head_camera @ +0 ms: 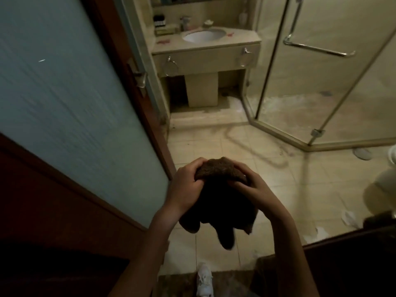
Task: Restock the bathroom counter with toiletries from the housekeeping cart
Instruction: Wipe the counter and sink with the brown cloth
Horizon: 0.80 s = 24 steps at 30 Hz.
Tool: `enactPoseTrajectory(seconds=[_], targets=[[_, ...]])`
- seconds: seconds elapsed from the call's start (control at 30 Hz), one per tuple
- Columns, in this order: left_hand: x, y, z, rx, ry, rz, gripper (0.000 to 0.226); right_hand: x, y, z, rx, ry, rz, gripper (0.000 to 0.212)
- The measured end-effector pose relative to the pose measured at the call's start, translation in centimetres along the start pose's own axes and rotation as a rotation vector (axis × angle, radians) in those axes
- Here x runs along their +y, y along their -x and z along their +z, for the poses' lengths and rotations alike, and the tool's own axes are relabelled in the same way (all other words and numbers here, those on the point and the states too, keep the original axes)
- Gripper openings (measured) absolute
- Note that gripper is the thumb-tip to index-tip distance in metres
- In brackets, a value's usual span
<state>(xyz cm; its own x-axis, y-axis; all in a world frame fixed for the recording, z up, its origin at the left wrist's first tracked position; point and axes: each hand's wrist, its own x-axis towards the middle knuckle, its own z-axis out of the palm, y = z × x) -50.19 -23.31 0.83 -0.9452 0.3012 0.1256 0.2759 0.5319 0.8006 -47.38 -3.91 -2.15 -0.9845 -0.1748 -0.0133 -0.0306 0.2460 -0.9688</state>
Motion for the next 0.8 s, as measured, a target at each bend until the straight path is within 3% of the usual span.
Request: enactPoseTrajectory(seconds=[0.17,0.33,0.47,0.63,0.8], targets=[[-0.7,-1.8,-1.5,0.073,-0.006,-0.021,0.041,-0.3,-2.8,0.5,0.060,-0.039,-0.007,0.042],[-1.5,-5.2,-2.1,0.077,-0.039,0.059,0.047,0.0,-5.5,-1.0,0.049,0.132,0.031,0.031],[-3.1,-8.0,-1.8,0.078,-0.045,0.125,0.055,0.3,-7.1,-1.5,0.093,0.140,-0.028,0.040],[-5.0,-11.8,-0.5,0.028,0.028,0.123,0.047,0.7,-9.6,-3.1,0.123,-0.006,0.021,0.027],[-6.2,-18.3,1.5,-0.013,0.102,0.130,0.037,1.8,-15.6,-6.9,0.229,0.010,0.005,0.018]])
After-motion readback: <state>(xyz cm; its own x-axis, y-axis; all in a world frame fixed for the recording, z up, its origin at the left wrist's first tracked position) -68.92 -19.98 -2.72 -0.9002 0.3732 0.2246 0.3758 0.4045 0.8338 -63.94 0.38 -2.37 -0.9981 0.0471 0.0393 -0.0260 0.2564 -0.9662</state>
